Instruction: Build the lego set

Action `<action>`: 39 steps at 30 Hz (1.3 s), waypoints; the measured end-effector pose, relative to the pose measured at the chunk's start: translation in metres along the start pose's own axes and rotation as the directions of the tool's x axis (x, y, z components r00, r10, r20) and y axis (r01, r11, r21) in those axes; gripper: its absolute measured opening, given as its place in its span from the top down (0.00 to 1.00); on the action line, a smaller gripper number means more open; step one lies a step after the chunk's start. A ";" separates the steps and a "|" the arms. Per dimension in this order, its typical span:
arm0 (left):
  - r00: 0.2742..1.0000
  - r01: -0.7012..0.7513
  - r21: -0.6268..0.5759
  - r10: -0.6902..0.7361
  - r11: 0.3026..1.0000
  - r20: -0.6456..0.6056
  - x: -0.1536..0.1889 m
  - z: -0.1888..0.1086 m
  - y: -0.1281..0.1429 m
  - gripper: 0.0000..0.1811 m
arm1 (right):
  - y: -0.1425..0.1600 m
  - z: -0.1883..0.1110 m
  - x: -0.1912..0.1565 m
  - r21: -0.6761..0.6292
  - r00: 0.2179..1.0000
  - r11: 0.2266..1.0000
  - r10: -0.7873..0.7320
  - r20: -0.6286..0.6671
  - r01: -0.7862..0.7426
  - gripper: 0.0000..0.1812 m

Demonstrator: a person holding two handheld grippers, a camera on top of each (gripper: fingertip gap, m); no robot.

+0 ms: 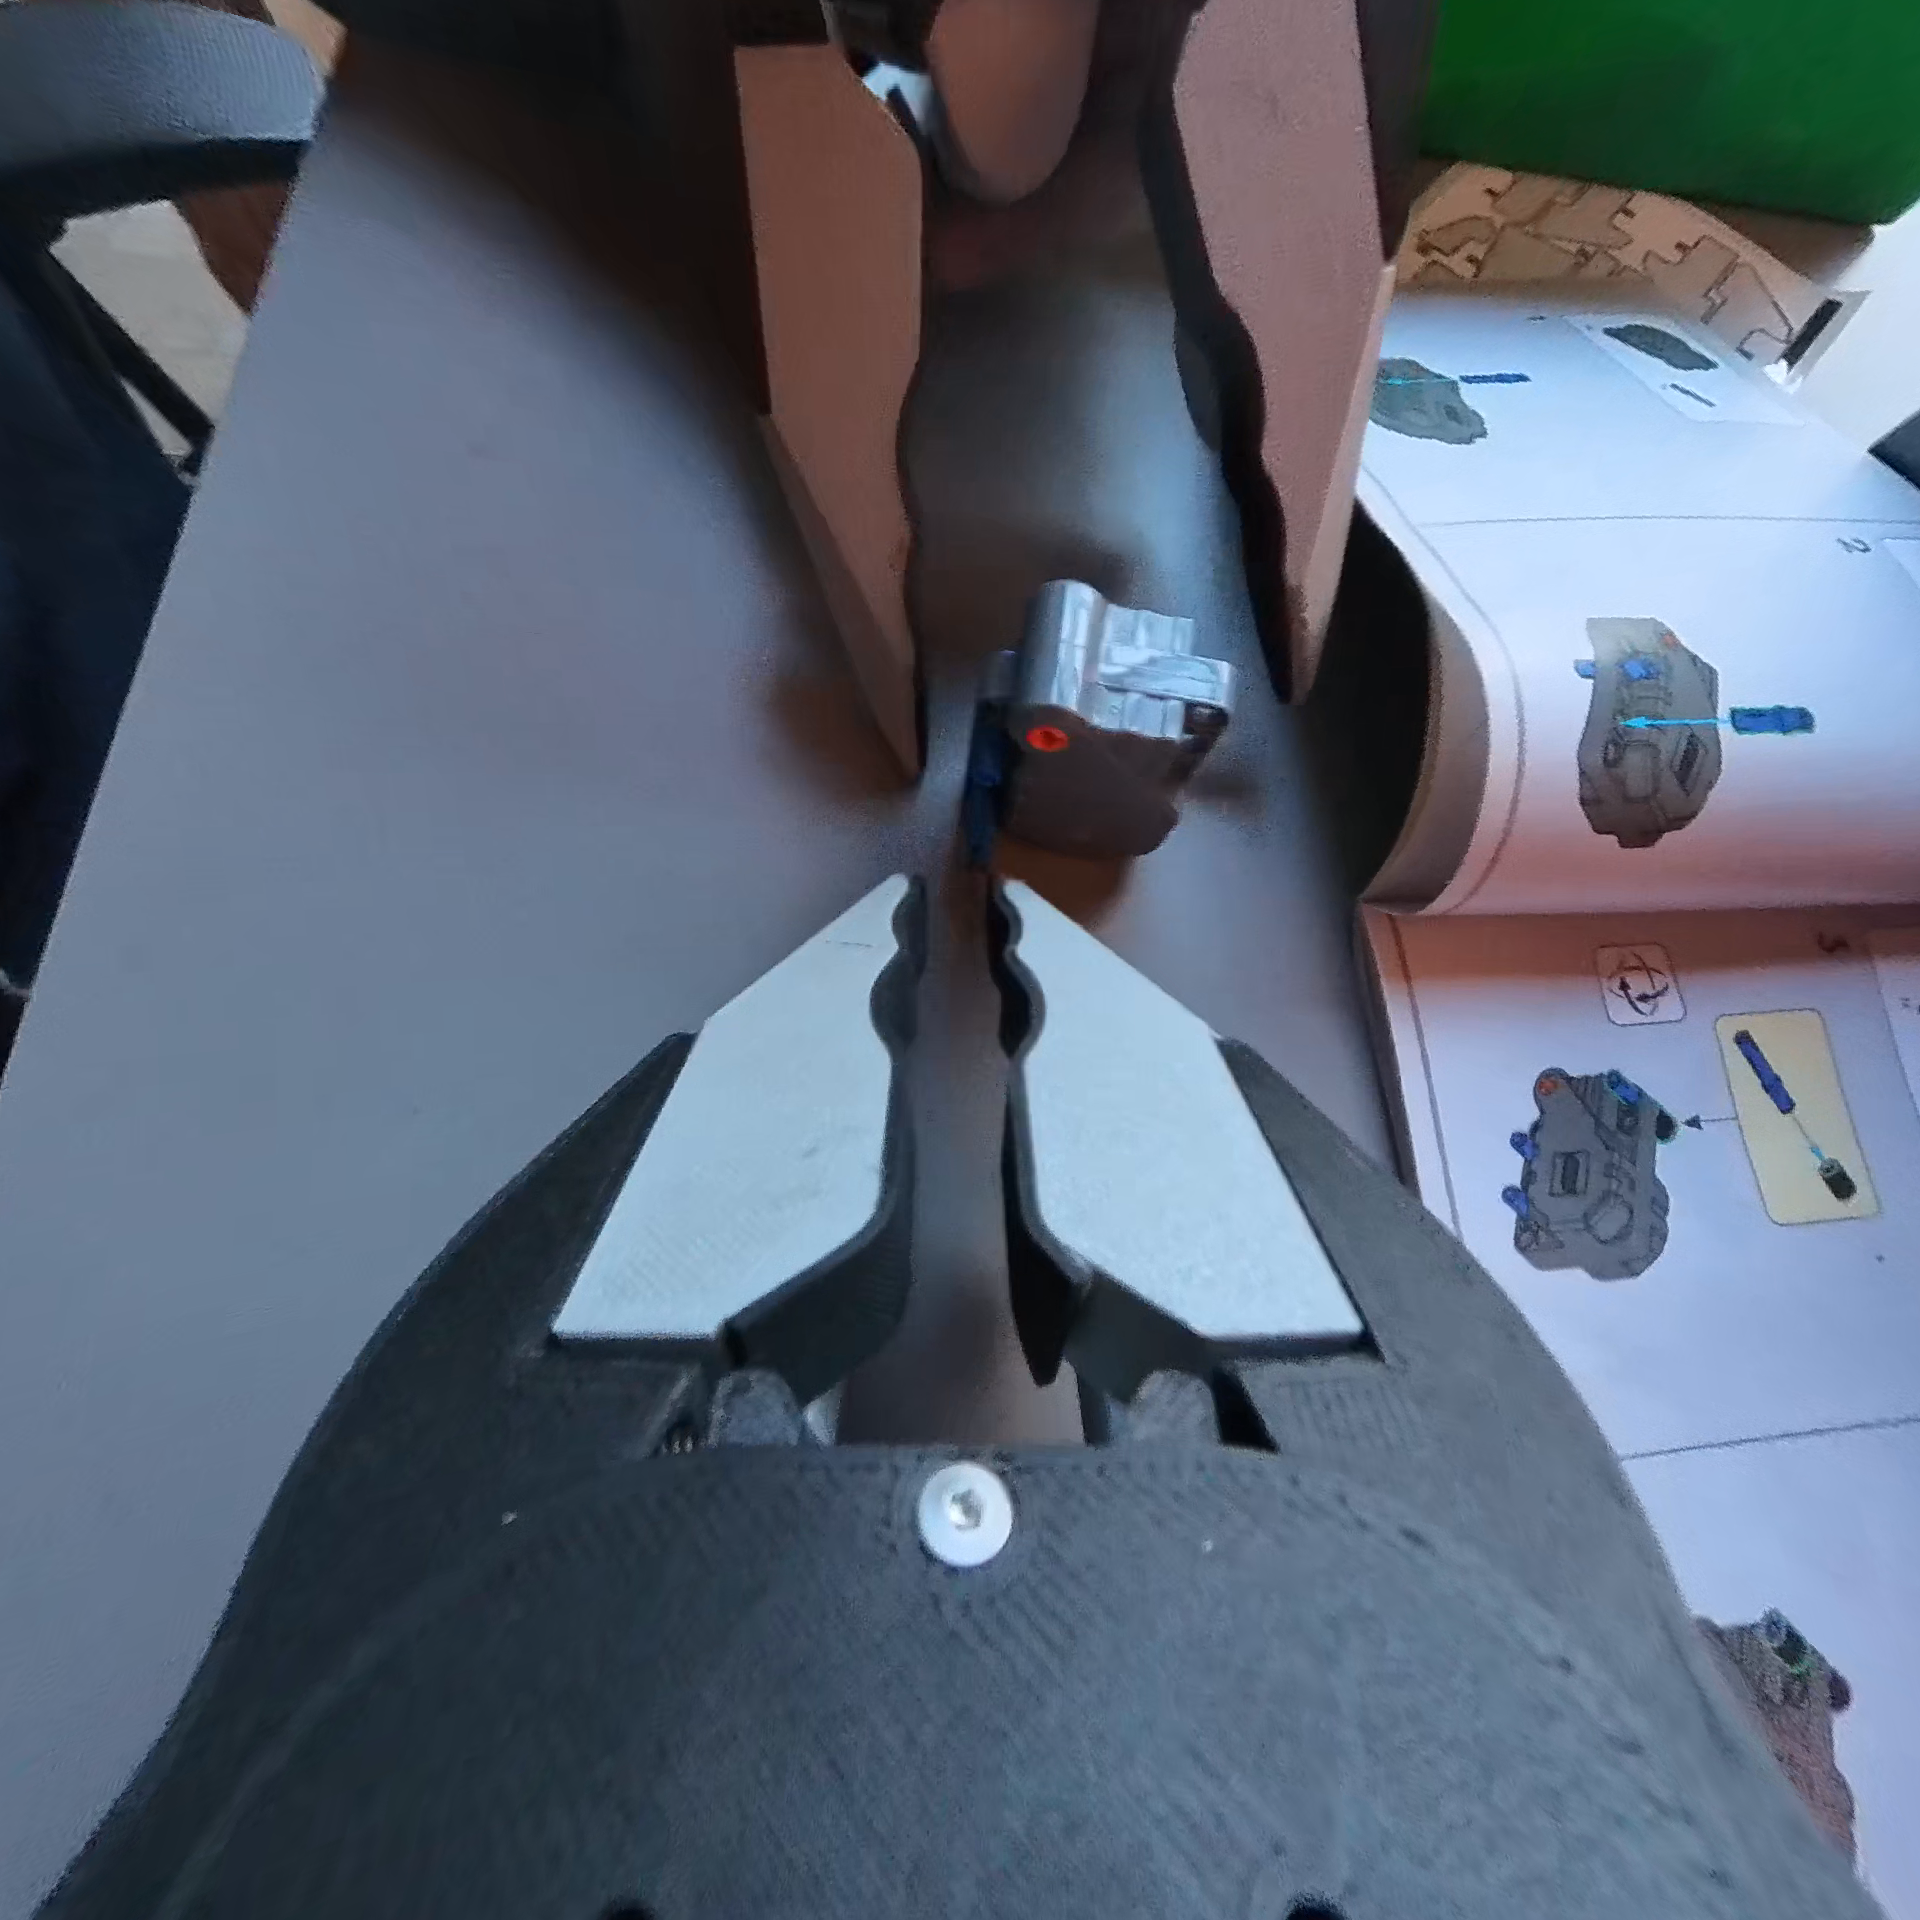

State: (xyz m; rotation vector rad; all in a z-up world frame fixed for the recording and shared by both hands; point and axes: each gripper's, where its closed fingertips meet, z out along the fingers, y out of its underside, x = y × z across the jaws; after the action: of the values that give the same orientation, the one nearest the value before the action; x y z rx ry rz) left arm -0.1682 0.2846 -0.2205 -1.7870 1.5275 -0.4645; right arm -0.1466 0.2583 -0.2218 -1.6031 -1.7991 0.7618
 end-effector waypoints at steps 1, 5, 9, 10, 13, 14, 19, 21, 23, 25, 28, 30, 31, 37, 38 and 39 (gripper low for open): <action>1.000 0.003 0.002 -0.003 1.000 -0.014 0.000 0.002 -0.001 0.63 | 0.000 0.001 0.003 -0.002 1.000 1.000 0.006 -0.016 -0.006 0.94; 0.996 -0.020 0.018 0.022 1.000 -0.081 0.005 0.008 -0.005 0.73 | -0.001 0.002 0.005 0.002 1.000 1.000 0.008 -0.031 -0.008 0.93; 0.996 -0.041 0.024 0.043 0.999 -0.079 0.006 0.008 -0.006 0.76 | -0.003 0.003 0.005 0.004 0.999 1.000 -0.003 -0.047 0.003 0.99; 0.997 -0.042 0.023 0.043 0.999 -0.069 0.005 0.007 -0.005 0.76 | -0.003 0.004 0.006 -0.003 0.999 1.000 0.001 -0.047 -0.001 0.99; 0.999 -0.038 0.022 0.039 0.999 -0.036 0.005 0.007 -0.006 0.76 | -0.004 0.003 0.006 0.011 0.999 1.000 0.025 -0.029 -0.024 0.99; 0.999 -0.023 0.032 0.024 0.999 -0.031 0.005 0.006 -0.008 0.76 | -0.005 0.001 0.006 0.023 0.999 0.999 0.038 -0.015 -0.038 0.99; 0.962 0.248 0.138 -0.227 0.959 -0.151 0.007 -0.006 -0.025 0.77 | -0.023 -0.018 0.005 0.166 0.994 0.981 0.089 0.070 -0.100 1.00; 0.930 0.340 0.158 -0.307 0.927 -0.202 0.007 -0.009 -0.029 0.77 | -0.028 -0.023 0.005 0.196 0.992 0.975 0.090 0.085 -0.106 1.00; 0.916 0.373 0.171 -0.333 0.912 -0.223 0.008 -0.010 -0.032 0.77 | -0.030 -0.024 0.005 0.217 0.991 0.970 0.094 0.095 -0.113 1.00; 0.890 0.418 0.172 -0.365 0.892 -0.272 0.012 -0.011 -0.035 0.77 | -0.034 -0.026 0.002 0.244 0.986 0.961 0.103 0.130 -0.133 0.99; 0.849 0.478 0.152 -0.411 0.865 -0.332 0.015 -0.011 -0.036 0.77 | -0.035 -0.027 -0.001 0.256 0.976 0.952 0.122 0.181 -0.167 0.99; 0.839 0.495 0.156 -0.424 0.855 -0.340 0.013 -0.012 -0.036 0.77 | -0.035 -0.027 0.001 0.261 0.975 0.950 0.127 0.181 -0.173 0.99; 0.835 0.499 0.155 -0.425 0.853 -0.348 0.014 -0.012 -0.036 0.77 | -0.036 -0.027 0.000 0.263 0.976 0.950 0.123 0.182 -0.169 1.00; 0.759 0.598 0.143 -0.499 0.789 -0.419 0.013 -0.014 -0.039 0.77 | -0.038 -0.030 0.002 0.282 0.984 0.950 0.096 0.149 -0.135 1.00; 0.725 0.633 0.127 -0.528 0.764 -0.442 0.013 -0.013 -0.039 0.77 | -0.038 -0.031 0.003 0.282 0.988 0.952 0.085 0.130 -0.119 1.00; 0.688 0.666 0.104 -0.554 0.738 -0.469 0.014 -0.012 -0.039 0.77 | -0.038 -0.031 0.004 0.280 0.992 0.955 0.067 0.108 -0.095 1.00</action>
State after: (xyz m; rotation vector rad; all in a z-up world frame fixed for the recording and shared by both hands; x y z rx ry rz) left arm -0.1465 0.2689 -0.1867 -2.0362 0.9798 -1.3984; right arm -0.1480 0.2591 -0.1726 -1.4772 -1.6100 1.1011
